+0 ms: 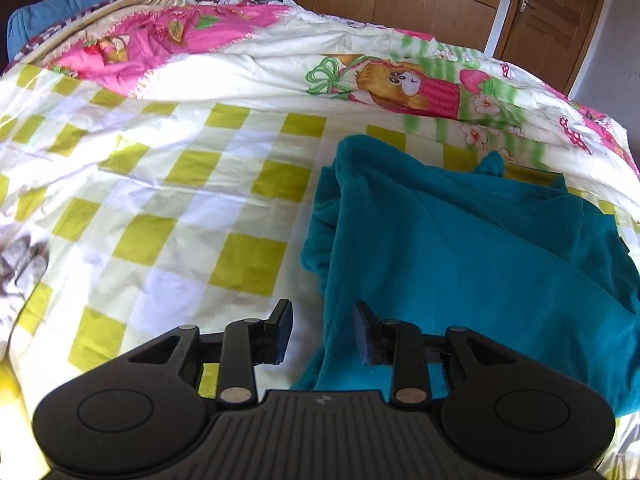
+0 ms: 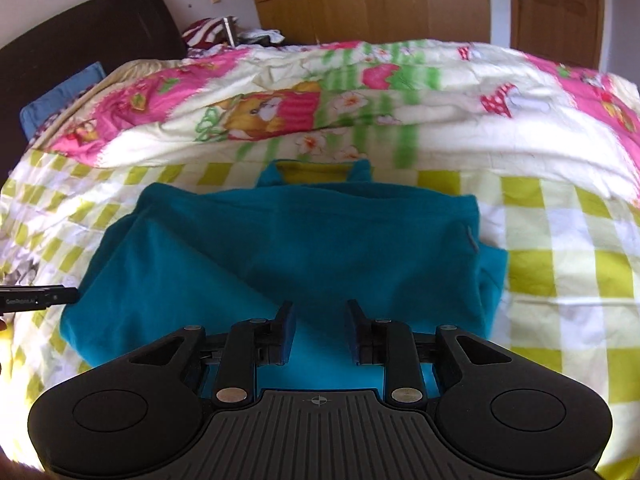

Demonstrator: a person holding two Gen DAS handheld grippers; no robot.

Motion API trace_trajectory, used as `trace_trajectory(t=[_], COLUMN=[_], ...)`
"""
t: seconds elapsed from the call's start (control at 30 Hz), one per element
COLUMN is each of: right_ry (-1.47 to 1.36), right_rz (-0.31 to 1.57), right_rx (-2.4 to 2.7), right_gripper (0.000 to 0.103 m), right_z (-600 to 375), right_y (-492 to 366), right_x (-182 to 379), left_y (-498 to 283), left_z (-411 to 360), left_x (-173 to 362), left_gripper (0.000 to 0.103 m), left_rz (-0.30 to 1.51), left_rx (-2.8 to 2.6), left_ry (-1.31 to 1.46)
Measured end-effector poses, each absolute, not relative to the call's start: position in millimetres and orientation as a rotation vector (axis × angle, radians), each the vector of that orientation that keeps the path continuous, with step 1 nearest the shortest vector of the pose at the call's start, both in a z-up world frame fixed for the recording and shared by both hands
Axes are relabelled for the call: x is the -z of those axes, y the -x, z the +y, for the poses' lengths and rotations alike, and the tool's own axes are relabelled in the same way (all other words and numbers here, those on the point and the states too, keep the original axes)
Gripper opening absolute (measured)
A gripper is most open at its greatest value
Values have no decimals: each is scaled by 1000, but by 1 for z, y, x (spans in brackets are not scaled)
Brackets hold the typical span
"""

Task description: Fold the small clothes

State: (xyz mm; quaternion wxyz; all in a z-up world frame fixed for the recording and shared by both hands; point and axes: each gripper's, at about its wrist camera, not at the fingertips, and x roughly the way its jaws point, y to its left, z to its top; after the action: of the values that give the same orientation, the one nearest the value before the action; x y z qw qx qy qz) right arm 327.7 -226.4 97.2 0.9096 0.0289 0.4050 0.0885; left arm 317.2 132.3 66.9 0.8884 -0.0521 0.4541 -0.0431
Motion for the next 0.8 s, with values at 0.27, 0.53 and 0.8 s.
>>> trace_trajectory(t=[0.27,0.53,0.8], right_ry=[83,263,335], right_rz=[786,872,943], right_rx=[-407,-570,-629], right_gripper=[29,31,9], right_z=[-154,-81,-44], right_y=[-427,-486,-508], right_x=[-99,-58,-40], left_y=[-306,-304,-302], left_z=[135,147,150], left_x=[-61,-41,-33], left_gripper=[45,50,51], left_rz=[943,962,965], left_rx=[187,230,254], left_ry=[135,180,198])
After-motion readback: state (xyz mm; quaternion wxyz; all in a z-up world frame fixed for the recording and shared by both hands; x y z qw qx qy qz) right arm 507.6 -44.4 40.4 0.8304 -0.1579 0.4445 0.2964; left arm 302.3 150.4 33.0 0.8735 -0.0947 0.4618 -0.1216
